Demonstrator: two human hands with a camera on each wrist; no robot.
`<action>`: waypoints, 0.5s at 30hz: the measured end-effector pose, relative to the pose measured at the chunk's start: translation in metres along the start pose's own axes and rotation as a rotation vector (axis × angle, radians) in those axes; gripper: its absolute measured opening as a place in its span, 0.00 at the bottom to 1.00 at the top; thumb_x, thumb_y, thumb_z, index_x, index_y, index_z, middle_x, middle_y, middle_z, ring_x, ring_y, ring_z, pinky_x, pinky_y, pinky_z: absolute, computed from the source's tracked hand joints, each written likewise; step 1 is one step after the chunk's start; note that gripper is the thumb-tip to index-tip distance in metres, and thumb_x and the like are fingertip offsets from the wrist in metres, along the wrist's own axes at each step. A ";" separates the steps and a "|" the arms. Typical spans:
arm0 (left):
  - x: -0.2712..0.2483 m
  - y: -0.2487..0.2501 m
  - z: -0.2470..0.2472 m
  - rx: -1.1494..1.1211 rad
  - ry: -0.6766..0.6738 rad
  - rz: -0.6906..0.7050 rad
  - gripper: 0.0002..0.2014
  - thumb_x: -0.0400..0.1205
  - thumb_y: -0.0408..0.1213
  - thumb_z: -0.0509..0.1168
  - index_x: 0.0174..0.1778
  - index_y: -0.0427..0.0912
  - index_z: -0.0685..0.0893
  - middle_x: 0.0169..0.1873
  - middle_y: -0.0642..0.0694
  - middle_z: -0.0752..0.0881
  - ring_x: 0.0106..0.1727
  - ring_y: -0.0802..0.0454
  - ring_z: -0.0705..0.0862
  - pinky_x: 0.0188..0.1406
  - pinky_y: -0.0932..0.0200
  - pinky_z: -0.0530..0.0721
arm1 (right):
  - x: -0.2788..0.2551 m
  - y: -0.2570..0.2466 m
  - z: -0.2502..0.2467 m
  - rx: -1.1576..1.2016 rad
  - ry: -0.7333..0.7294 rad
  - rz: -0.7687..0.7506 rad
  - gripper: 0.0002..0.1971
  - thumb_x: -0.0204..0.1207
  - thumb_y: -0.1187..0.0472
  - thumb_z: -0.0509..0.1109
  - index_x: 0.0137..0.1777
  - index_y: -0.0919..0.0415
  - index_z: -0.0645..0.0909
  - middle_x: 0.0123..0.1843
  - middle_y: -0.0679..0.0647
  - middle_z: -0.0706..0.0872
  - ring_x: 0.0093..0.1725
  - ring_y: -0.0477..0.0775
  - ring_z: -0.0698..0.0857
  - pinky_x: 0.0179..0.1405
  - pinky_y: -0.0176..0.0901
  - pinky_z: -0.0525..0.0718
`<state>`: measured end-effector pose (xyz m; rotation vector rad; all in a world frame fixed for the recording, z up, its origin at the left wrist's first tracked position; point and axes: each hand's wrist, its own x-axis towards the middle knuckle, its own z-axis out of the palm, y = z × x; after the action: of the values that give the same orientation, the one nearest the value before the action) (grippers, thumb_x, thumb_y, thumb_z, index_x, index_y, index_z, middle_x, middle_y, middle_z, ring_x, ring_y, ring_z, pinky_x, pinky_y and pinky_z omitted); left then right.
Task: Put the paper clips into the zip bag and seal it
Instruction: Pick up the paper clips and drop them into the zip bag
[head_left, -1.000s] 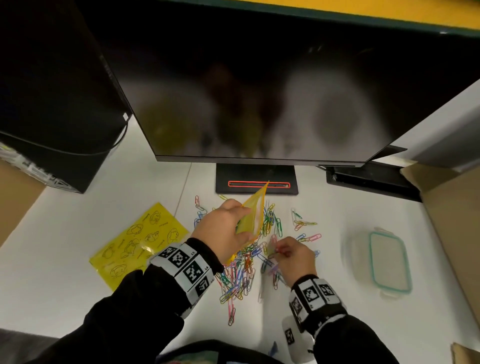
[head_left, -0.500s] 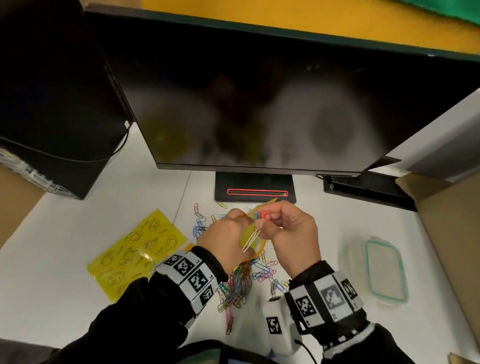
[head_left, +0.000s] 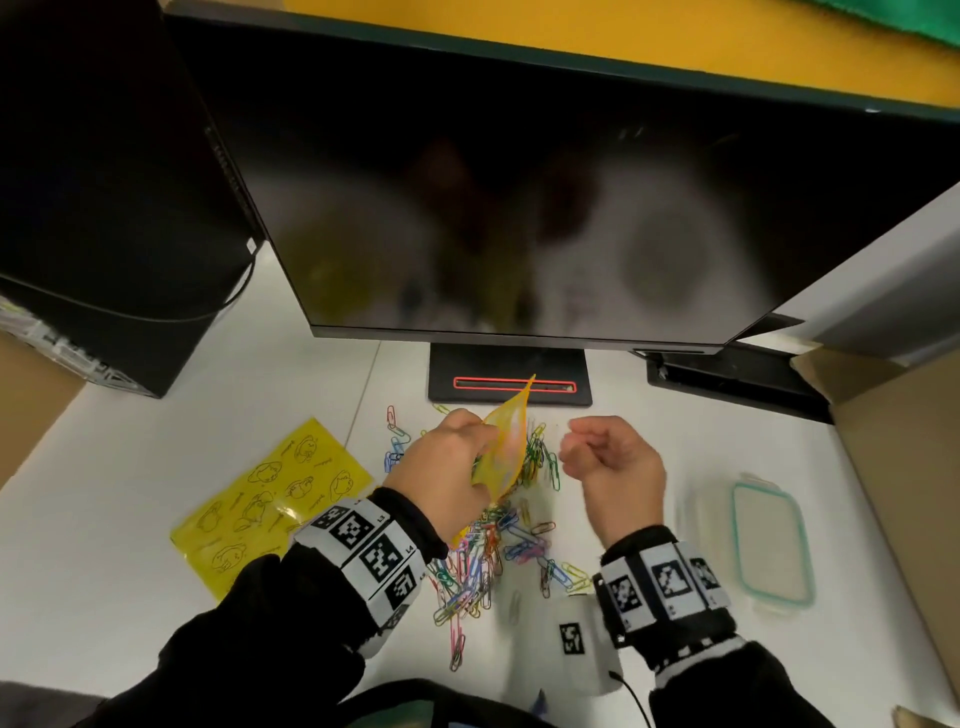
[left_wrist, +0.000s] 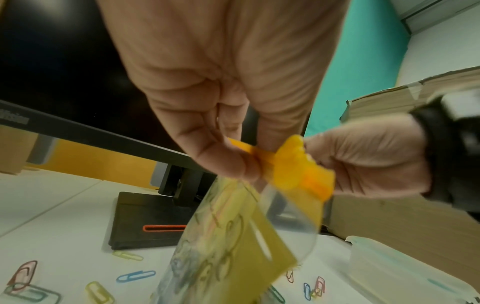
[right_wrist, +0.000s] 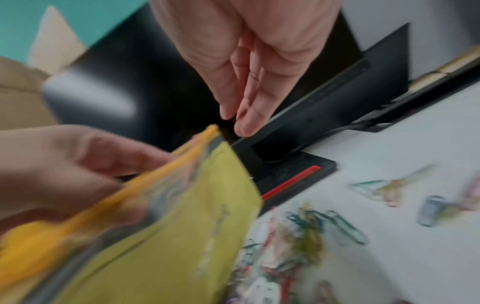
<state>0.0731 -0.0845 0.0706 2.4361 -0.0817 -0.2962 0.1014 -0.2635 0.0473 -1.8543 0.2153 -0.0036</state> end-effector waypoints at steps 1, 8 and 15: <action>0.000 -0.001 -0.001 0.009 0.004 0.000 0.22 0.71 0.31 0.67 0.62 0.44 0.79 0.62 0.48 0.76 0.52 0.46 0.84 0.55 0.56 0.82 | 0.008 0.011 -0.008 -0.046 0.029 0.035 0.15 0.70 0.70 0.71 0.38 0.46 0.84 0.36 0.52 0.88 0.38 0.57 0.87 0.48 0.56 0.88; 0.000 -0.003 0.000 0.041 -0.007 0.012 0.26 0.74 0.33 0.66 0.70 0.48 0.74 0.67 0.50 0.74 0.52 0.50 0.83 0.55 0.63 0.79 | 0.036 0.085 -0.037 -0.936 -0.297 0.230 0.32 0.75 0.66 0.66 0.78 0.56 0.60 0.81 0.59 0.61 0.77 0.64 0.64 0.76 0.50 0.66; 0.002 -0.007 0.004 0.038 -0.024 0.012 0.27 0.74 0.33 0.65 0.71 0.49 0.73 0.68 0.51 0.73 0.50 0.52 0.83 0.55 0.65 0.78 | 0.022 0.085 -0.017 -1.031 -0.428 0.146 0.29 0.79 0.68 0.57 0.78 0.48 0.57 0.83 0.50 0.54 0.79 0.57 0.55 0.74 0.54 0.71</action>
<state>0.0738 -0.0822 0.0630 2.4696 -0.1134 -0.3214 0.1085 -0.3066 -0.0308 -2.7854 0.0390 0.7175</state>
